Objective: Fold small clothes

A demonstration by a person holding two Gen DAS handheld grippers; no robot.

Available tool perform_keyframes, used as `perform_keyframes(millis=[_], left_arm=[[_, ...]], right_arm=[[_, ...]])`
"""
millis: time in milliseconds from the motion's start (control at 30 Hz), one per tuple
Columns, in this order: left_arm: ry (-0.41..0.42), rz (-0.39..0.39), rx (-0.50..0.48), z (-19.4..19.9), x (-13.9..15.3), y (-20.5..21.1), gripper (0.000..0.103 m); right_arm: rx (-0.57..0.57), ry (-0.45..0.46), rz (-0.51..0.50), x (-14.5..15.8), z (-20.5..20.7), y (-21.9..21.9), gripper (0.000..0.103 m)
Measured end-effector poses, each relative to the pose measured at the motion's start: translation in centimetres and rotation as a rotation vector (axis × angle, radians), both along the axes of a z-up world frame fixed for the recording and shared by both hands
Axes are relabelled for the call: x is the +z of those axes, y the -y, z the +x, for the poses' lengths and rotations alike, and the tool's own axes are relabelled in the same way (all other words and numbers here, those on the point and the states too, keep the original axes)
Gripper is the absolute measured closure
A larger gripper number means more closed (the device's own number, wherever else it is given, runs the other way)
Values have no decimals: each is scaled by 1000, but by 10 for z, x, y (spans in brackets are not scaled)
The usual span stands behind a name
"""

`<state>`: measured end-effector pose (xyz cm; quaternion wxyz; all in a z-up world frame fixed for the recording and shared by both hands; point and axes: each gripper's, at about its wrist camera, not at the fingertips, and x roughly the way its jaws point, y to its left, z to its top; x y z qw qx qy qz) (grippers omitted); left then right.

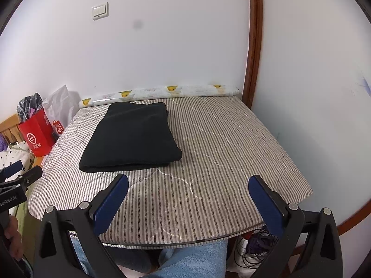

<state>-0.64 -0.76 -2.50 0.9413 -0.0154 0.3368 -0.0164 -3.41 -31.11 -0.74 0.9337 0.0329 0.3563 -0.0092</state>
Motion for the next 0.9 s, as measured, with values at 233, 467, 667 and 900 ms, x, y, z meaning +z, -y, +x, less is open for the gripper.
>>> perform_keyframes(millis=[233, 467, 667, 900], left_arm=[[0, -4, 1, -1, 1, 1, 4], [-3, -5, 3, -2, 0, 2, 4], [-3, -6, 4, -1, 1, 1, 4], [-3, -6, 2, -1, 2, 0, 3]], right_arm=[[-6, -5, -1, -1, 0, 4, 1], [-7, -7, 7, -2, -1, 6, 1], [-8, -9, 6, -1, -1, 4, 1], [-9, -10, 6, -1, -2, 3, 1]])
